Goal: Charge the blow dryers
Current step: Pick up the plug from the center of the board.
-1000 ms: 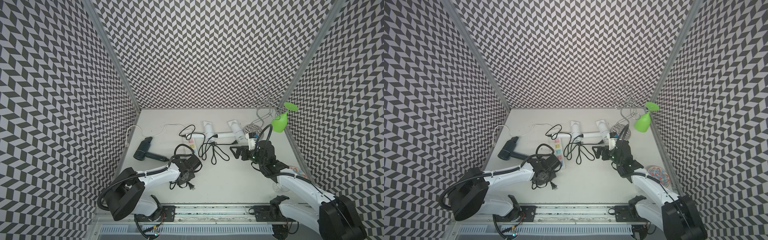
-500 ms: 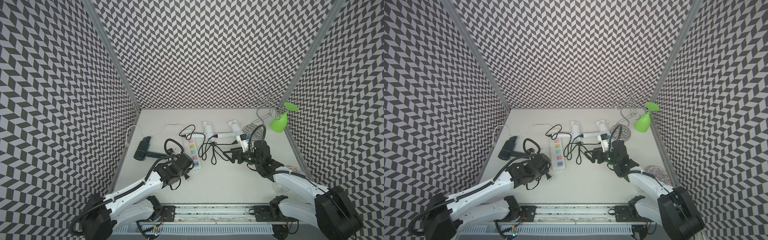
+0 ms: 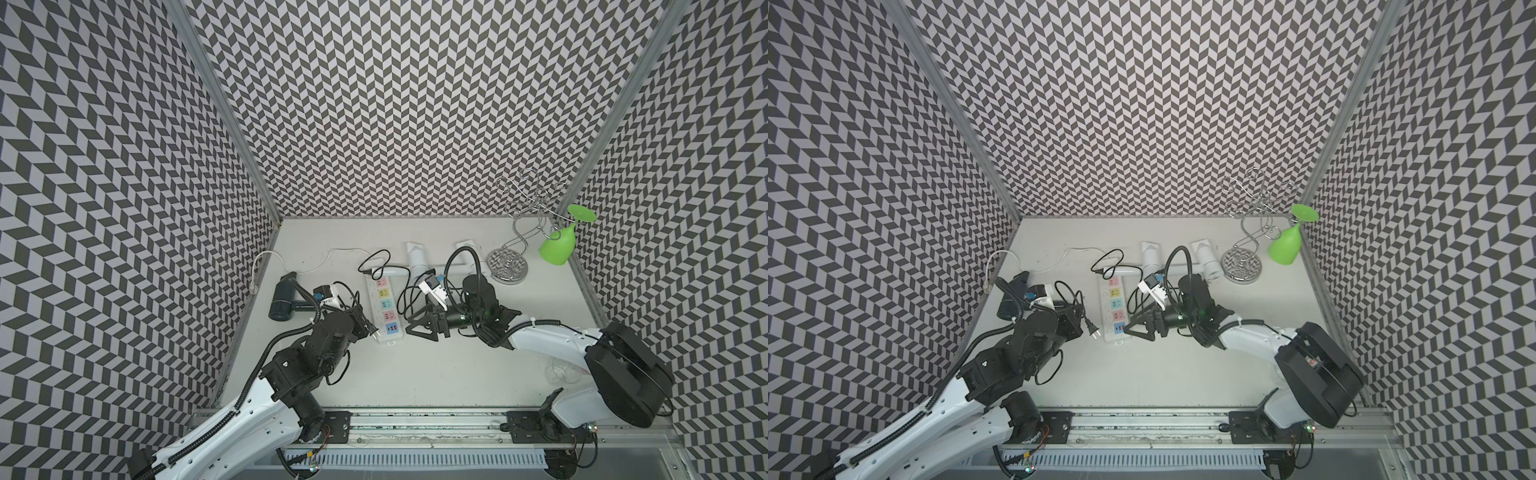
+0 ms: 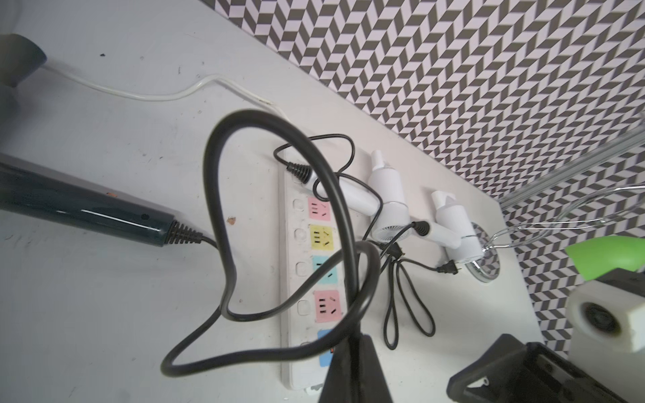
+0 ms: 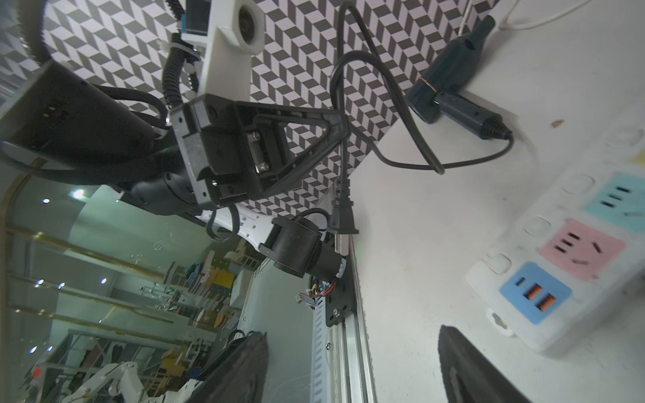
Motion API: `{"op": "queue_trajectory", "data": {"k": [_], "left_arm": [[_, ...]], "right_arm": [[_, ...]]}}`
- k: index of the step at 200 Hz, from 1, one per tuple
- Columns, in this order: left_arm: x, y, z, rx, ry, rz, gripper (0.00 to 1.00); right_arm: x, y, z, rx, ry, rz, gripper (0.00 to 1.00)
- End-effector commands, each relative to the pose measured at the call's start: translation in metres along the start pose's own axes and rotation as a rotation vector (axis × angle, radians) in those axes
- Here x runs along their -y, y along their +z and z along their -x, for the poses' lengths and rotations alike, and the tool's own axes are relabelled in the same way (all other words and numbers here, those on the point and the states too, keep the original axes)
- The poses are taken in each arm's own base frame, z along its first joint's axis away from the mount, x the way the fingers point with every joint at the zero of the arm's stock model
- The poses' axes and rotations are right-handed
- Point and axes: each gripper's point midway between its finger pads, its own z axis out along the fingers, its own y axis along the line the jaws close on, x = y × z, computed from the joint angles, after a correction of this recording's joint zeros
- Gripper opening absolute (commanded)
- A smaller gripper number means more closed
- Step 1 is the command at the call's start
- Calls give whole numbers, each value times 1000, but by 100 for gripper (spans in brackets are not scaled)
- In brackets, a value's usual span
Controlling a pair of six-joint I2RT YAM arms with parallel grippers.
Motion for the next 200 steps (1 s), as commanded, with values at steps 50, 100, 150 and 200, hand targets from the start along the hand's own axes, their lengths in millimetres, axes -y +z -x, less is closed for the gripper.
{"op": "queue_trajectory", "data": {"k": [50,100,150,200], "left_arm": [[34,-8,5,-10,-38,-203,0],[33,-8,2,-28,-51,-210,0],[32,-9,2,-29,-56,-212,0],[33,-9,2,-35,-59,-221,0]], "right_arm": [[-28,37,13,-43,-32,171,68],[-46,51,8,-72,-43,255,54],[-45,56,9,-73,-26,262,45],[-33,66,9,-88,18,250,44]]}}
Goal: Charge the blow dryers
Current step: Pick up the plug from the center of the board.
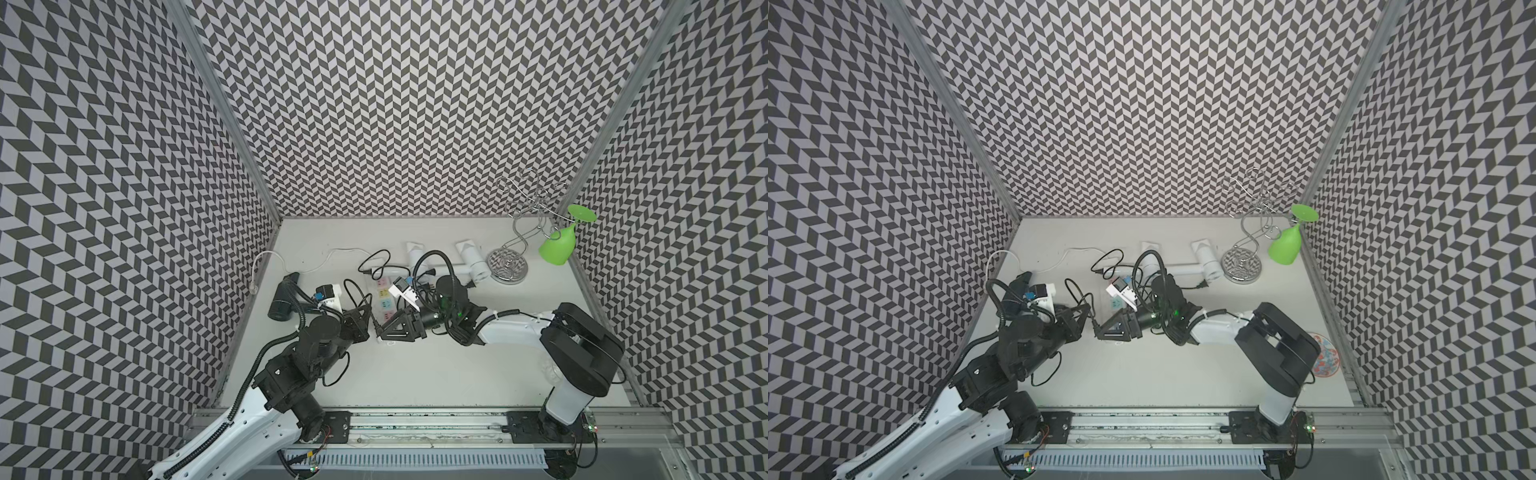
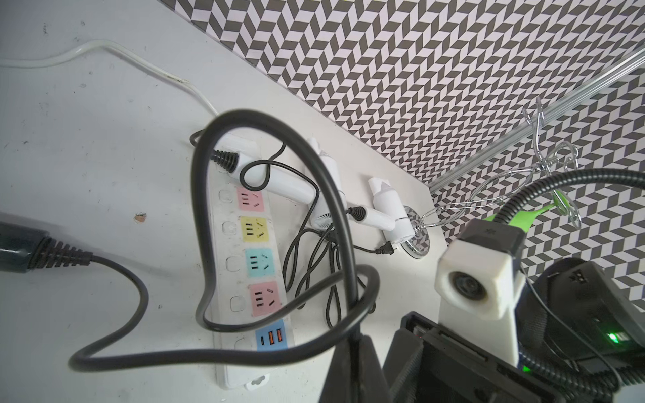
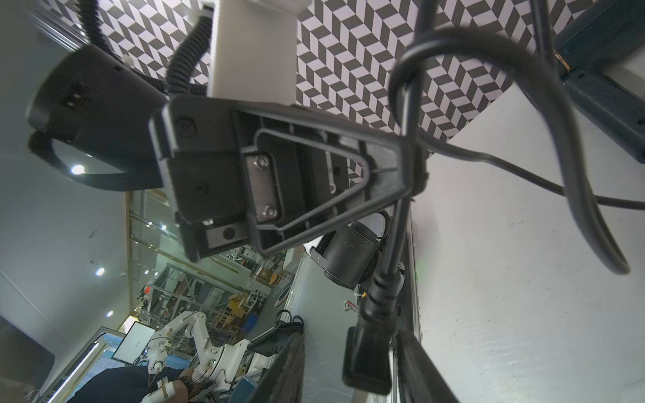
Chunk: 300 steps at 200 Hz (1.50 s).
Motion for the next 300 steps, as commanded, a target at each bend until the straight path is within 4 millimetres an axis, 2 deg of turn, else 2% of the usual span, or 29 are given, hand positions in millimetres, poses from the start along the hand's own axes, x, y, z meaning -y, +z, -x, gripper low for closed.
{"op": "queue_trajectory", "data": {"k": [1,57,77,84,101,107,110,143,165,174,181,204,232,269,284,300], "left_arm": [[5,-1,7,33,-15,-25,0],[3,-1,7,33,-20,-21,0],[4,1,5,16,-23,-18,0],[4,1,5,6,-23,-9,15],[1,-1,6,-14,-19,25,79],[0,-3,5,-23,-15,39,96],[-1,-4,6,-26,-13,46,99],[-1,-19,10,-75,33,76,99],[25,-36,9,-102,94,-79,99],[31,-41,8,-108,108,-121,99],[37,-53,12,-87,111,-171,99],[50,-65,7,-128,113,-251,99],[72,-68,-9,-217,69,-391,99],[86,-71,-6,-227,-10,-524,99],[84,-62,-11,-272,-44,-566,99],[71,-49,-15,-334,-75,-577,99]], "right_arm": [[-4,5,9,8,-24,29,44],[-2,5,7,7,-13,31,16],[-3,4,8,8,-19,33,15],[-4,5,8,7,-20,35,15],[-4,4,9,4,-23,30,13],[-4,4,10,3,-25,28,13],[-4,4,11,2,-27,28,13],[-5,-1,14,-3,-35,23,13],[-8,-6,17,-4,-43,27,13],[-9,-8,18,-4,-47,30,13],[-11,-10,19,-3,-51,32,13],[-15,-15,23,0,-66,39,13],[-20,-20,27,-1,-82,50,13],[-25,-29,28,8,-101,43,13],[-22,-35,29,19,-96,29,13],[-18,-45,31,36,-89,12,13]]}}
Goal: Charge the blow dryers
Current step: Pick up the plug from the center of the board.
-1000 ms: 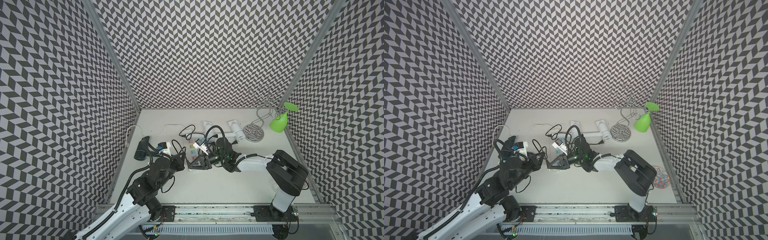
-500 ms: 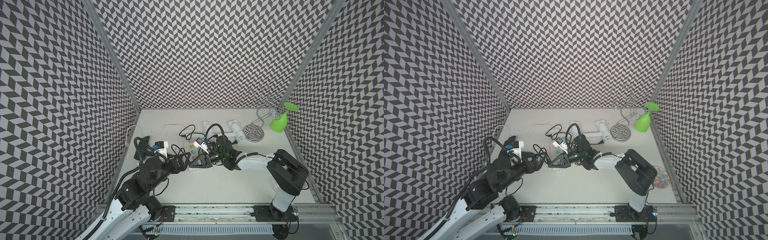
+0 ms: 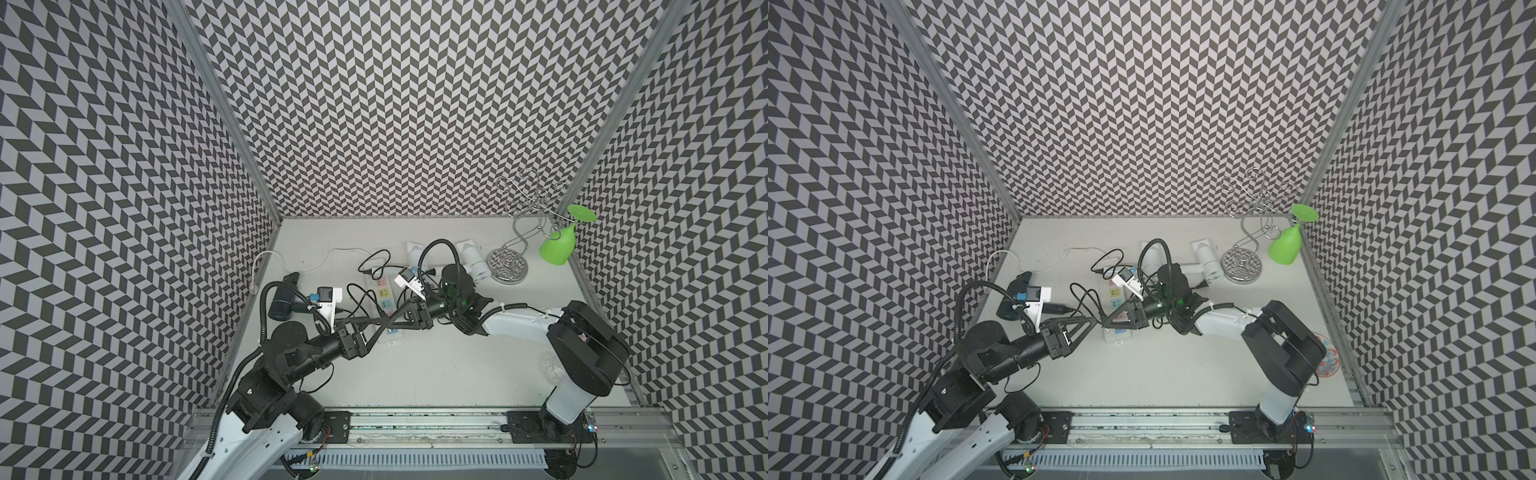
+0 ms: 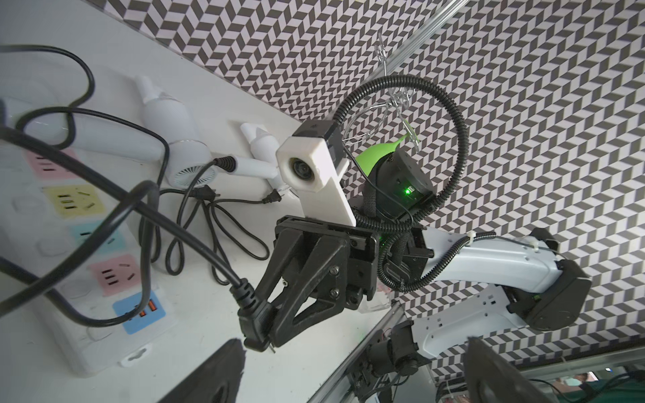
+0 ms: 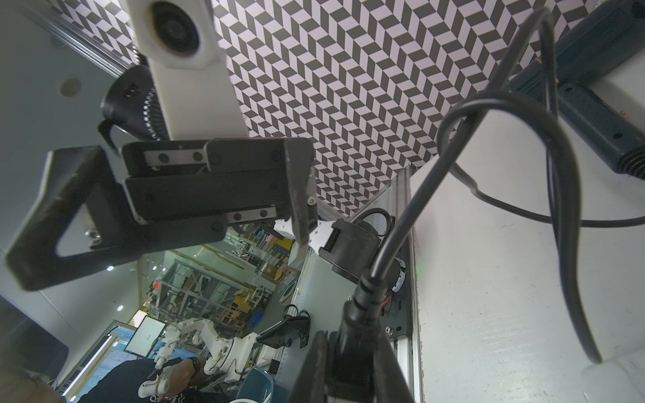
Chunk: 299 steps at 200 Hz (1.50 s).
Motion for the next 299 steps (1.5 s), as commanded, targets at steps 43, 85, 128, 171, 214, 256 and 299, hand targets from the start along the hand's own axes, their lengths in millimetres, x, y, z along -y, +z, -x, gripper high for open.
{"op": "queue_trajectory", "data": {"k": [43,85,128,171,214,256,299], "left_arm": [[-23,-5,10,-146,-137,-212,99],[-20,-5,0,-179,-134,-246,95],[-35,2,-21,-244,-197,-250,77],[-34,12,-34,-366,-205,-174,70],[-35,27,-29,-427,-173,-87,67],[-46,33,-36,-460,-184,-70,63],[-45,28,-46,-473,-186,-90,49]], "right_arm": [[-5,-26,12,54,-51,-16,13],[-8,-24,19,57,-52,9,14],[-14,-14,14,23,-44,59,14],[-13,-3,-8,-81,-37,77,14],[-17,7,-21,-146,-57,118,14],[-22,7,-24,-157,-70,127,15],[-16,9,-25,-162,-59,129,15]]}}
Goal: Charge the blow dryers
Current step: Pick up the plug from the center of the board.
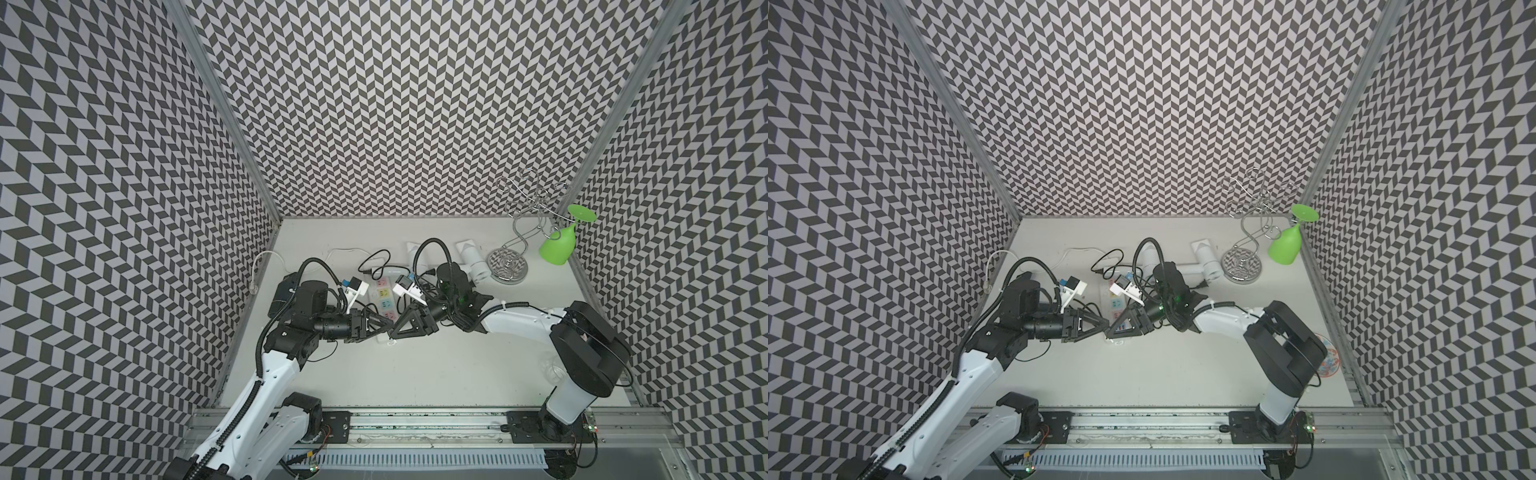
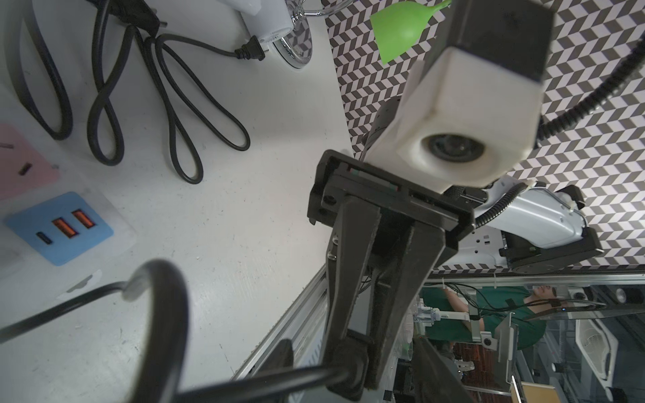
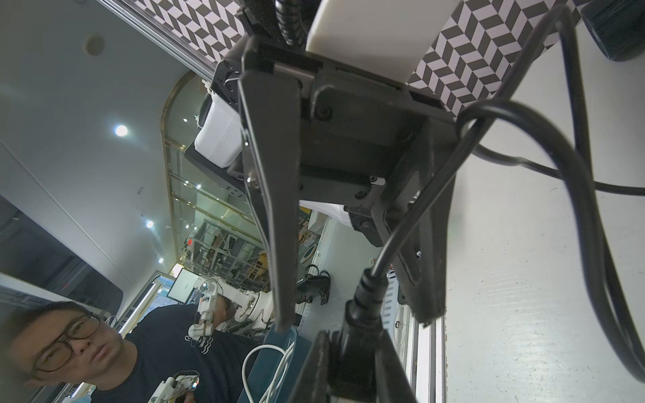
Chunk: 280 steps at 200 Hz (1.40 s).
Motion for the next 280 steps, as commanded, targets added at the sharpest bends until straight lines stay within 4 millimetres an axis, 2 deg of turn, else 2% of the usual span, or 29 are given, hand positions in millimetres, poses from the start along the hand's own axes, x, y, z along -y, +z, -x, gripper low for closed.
{"op": "queue_trajectory", "data": {"k": [1,22,93,126,167,195,208,236,249,270,280], "left_arm": [[-2,1,-11,-21,11,-11,49],[-5,2,-14,-32,3,-19,41],[-2,6,-17,-47,15,-47,36],[-1,6,-16,-50,22,-58,25],[0,7,-17,-50,27,-64,19],[0,7,-17,-47,35,-66,9],[1,6,-15,-41,48,-63,0],[1,5,-11,-23,64,-46,0],[0,4,-8,-12,67,-31,0],[-7,-2,0,25,84,37,0],[-14,-6,6,54,91,105,0]], "right_arm": [[-4,3,6,-10,-59,30,15],[-4,3,5,-14,-55,36,15],[-4,5,3,-21,-43,50,15],[-6,7,1,-30,-43,61,15],[-4,9,0,-35,-34,64,16],[-3,11,-1,-40,-33,68,18],[-3,12,-1,-41,-33,68,19],[-3,12,0,-39,-33,66,22],[-1,12,0,-36,-32,57,31],[8,10,5,-17,-36,-10,53],[19,6,9,2,-29,-89,65]]}}
